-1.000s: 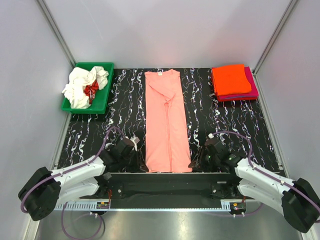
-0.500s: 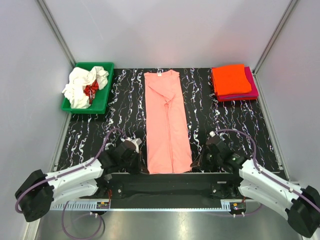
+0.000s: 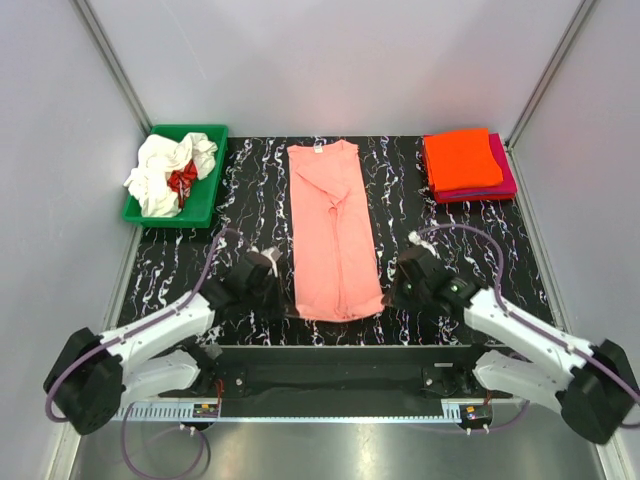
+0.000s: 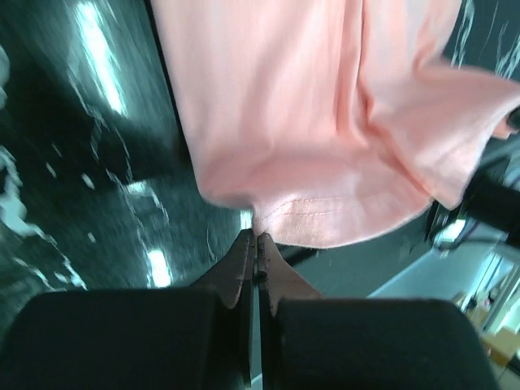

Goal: Fold and stack the t-shirts
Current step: Fold the tshirt

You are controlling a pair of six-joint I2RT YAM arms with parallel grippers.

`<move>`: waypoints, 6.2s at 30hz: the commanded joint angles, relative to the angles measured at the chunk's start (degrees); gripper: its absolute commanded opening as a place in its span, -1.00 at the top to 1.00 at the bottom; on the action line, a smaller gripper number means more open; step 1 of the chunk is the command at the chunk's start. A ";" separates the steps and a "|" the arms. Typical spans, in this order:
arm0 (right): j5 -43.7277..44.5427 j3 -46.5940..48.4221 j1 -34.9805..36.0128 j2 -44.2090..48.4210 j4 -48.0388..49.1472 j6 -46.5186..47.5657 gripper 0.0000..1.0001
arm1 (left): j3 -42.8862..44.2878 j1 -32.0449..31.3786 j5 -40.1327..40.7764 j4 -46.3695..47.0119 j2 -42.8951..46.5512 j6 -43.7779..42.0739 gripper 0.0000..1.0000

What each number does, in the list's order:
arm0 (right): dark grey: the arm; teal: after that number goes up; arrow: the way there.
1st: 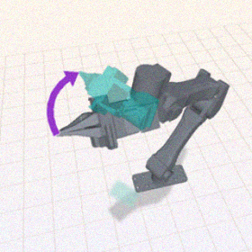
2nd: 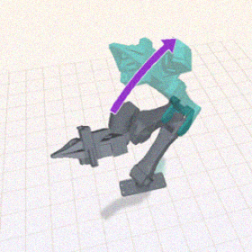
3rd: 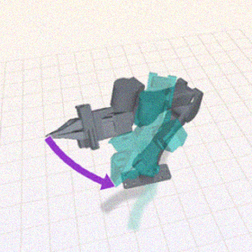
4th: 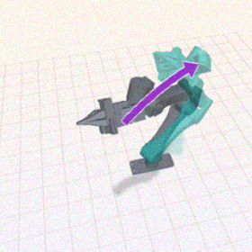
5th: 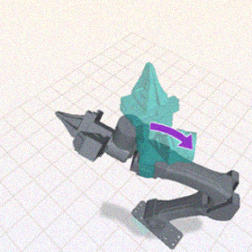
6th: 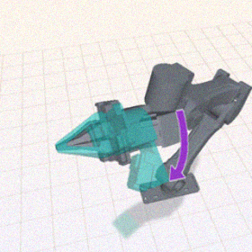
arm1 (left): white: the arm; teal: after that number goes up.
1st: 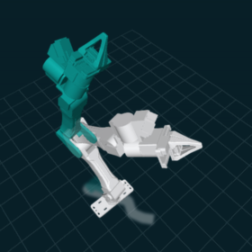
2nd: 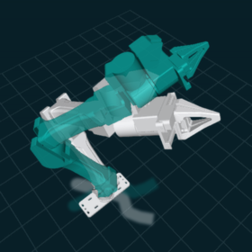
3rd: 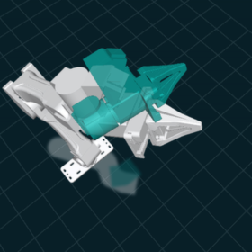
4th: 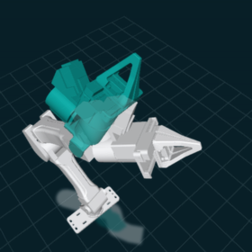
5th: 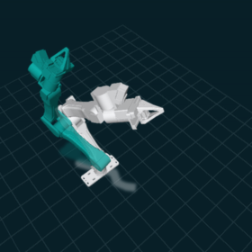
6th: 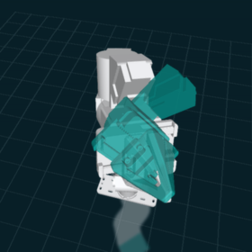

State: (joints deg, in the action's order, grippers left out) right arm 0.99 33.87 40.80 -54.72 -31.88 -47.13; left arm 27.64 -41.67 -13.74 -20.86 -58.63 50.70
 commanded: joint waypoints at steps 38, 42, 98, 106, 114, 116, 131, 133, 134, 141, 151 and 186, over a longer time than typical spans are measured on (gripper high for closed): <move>-4.33 61.23 -18.03 -60.42 4.10 33.95 1.00 | 58.41 28.75 -11.48 -1.20 -54.49 -16.95 1.00; -4.86 62.37 -18.21 -59.10 4.19 34.48 1.00 | 58.67 29.01 -11.66 -0.93 -54.22 -16.68 1.00; -14.45 47.45 -18.65 -58.75 1.47 28.07 0.28 | 40.22 21.63 -7.29 6.02 -48.68 -22.31 0.25; -8.29 41.90 -18.65 -55.94 1.82 28.85 0.47 | 39.68 20.58 2.13 2.68 -46.49 -24.94 0.31; -12.68 39.96 -18.65 -48.99 1.56 28.59 0.18 | 40.84 20.40 1.00 -3.66 -38.49 -26.97 0.17; -12.77 39.70 -18.65 -49.51 1.56 29.29 0.14 | 39.17 20.40 0.82 -3.31 -37.26 -25.92 0.15; -14.18 39.96 -18.65 -55.49 3.75 30.17 0.04 | 32.75 20.40 -1.03 2.49 -42.53 -23.89 0.12; -13.83 39.00 -18.65 -55.76 4.63 30.43 0.06 | 32.48 20.40 -1.29 3.45 -43.49 -24.15 0.12; -13.65 38.73 -18.56 -56.19 4.72 30.44 0.08 | 32.57 20.31 -1.29 3.55 -43.93 -24.15 0.15; -12.43 36.27 -18.65 -55.50 7.09 31.14 1.00 | 31.95 20.31 -1.12 3.64 -44.47 -23.80 1.00; -11.10 19.78 -18.30 -40.23 7.44 26.14 1.00 | 21.24 17.51 -0.59 3.11 -33.23 -22.40 1.00; -24.02 15.89 -6.08 -39.14 23.61 11.01 1.00 | 58.22 20.57 -4.54 4.08 -59.39 -26.17 0.61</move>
State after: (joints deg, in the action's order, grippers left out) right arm -21.82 50.76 34.57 -92.01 -13.89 -35.59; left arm 81.08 -22.11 -18.74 -17.10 -116.64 27.03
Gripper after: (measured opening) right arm 0.011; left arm 0.197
